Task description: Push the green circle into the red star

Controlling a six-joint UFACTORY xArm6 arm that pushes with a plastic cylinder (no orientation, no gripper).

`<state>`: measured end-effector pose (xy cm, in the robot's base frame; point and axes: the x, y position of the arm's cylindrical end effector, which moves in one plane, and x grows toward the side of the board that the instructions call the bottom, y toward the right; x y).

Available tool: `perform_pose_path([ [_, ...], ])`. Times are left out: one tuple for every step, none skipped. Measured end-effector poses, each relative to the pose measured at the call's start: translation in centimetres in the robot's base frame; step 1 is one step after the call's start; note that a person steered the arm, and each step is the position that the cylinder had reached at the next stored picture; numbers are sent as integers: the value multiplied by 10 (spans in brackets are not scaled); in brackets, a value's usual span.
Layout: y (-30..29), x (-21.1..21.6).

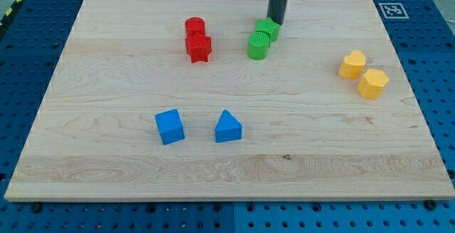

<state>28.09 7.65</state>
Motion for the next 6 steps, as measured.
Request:
perform_pose_path([
  [-24, -5],
  [-40, -4],
  [-47, -4],
  [-47, 24],
  [-46, 50],
  [-26, 59],
])
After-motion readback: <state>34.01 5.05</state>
